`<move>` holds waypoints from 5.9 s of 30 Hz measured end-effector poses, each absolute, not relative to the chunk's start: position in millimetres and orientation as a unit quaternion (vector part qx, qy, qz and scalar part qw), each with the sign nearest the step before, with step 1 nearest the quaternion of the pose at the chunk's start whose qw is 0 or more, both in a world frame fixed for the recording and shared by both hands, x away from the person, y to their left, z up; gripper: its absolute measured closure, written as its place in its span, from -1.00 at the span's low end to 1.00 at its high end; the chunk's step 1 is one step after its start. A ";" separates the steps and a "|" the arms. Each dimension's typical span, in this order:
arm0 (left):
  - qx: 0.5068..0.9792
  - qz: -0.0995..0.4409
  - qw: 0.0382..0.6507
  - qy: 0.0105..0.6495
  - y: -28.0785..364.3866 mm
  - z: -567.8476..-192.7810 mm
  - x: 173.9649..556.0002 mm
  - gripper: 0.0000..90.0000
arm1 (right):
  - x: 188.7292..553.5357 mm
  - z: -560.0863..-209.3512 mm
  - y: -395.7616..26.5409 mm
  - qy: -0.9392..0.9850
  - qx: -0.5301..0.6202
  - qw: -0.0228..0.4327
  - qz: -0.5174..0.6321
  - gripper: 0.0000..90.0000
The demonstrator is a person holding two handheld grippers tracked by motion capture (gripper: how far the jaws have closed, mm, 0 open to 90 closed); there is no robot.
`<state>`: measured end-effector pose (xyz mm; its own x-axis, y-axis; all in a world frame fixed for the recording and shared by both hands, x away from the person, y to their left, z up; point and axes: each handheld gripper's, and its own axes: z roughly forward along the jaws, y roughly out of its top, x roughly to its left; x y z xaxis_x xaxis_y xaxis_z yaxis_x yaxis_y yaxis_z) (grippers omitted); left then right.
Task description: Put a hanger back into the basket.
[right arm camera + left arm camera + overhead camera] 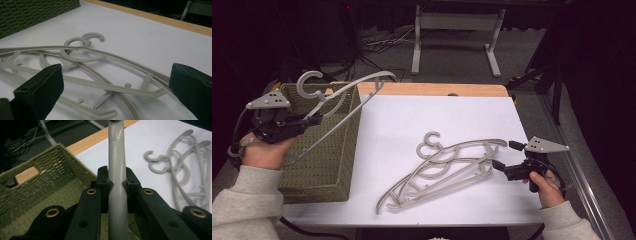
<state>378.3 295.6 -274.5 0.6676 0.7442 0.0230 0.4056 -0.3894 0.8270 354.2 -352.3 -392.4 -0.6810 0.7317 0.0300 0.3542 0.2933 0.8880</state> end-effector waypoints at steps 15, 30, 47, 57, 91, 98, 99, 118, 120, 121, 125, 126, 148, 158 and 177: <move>0.792 0.218 0.397 0.409 332.9 -293.8 381.6 0.77 | 354.9 -397.1 -347.5 0.786 0.340 0.186 0.482 -1.00; 0.784 0.222 0.371 0.446 355.0 -305.3 385.2 0.77 | 354.3 -402.8 -343.6 0.792 0.336 0.177 0.478 -1.00; 0.788 0.210 0.344 0.467 368.9 -319.7 390.8 0.77 | 354.0 -405.9 -342.4 0.794 0.335 0.171 0.477 -1.00; 0.798 0.192 0.328 0.467 364.3 -337.9 398.6 0.76 | 354.6 -407.2 -341.2 0.795 0.334 0.169 0.477 -0.99; 0.776 0.151 0.507 0.345 263.2 -296.0 343.5 -0.06 | 350.0 -381.8 -336.5 0.796 0.303 0.181 0.491 -0.63; 0.782 0.120 0.535 0.297 222.8 -298.2 328.5 -0.14 | 350.2 -378.2 -329.7 0.805 0.276 0.175 0.495 -0.43; 0.785 0.119 0.533 0.291 216.4 -299.9 327.3 -0.15 | 350.6 -378.7 -328.0 0.808 0.273 0.167 0.496 -0.37; 0.803 0.071 0.538 0.247 150.3 -334.3 329.7 -0.28 | 379.3 -367.2 -295.5 0.841 0.248 0.122 0.464 -0.27; 0.807 0.078 0.532 0.245 147.8 -336.3 329.3 -0.28 | 386.4 -366.6 -291.9 0.846 0.251 0.114 0.456 -0.23; 0.808 0.076 0.531 0.244 147.6 -336.6 329.6 -0.29 | 389.8 -366.5 -290.3 0.848 0.251 0.105 0.454 -0.21; 0.805 0.077 0.534 0.247 147.0 -338.3 329.7 -0.29 | 405.9 -368.3 -280.1 0.863 0.237 0.099 0.435 -0.16; 0.805 0.077 0.534 0.247 147.0 -338.3 329.7 -0.29 | 410.2 -369.3 -278.4 0.867 0.233 0.100 0.428 -0.14; 0.819 0.072 0.513 0.248 142.6 -346.2 328.2 -0.31 | 479.4 -399.1 -276.3 0.913 0.243 0.071 0.320 -0.22; 0.821 0.067 0.510 0.246 139.1 -349.8 329.0 -0.31 | 492.6 -418.7 -280.0 0.923 0.235 0.050 0.300 -0.21; 0.818 0.055 0.515 0.248 136.0 -352.4 330.5 -0.31 | 500.3 -429.6 -272.1 0.952 0.171 0.063 0.246 0.46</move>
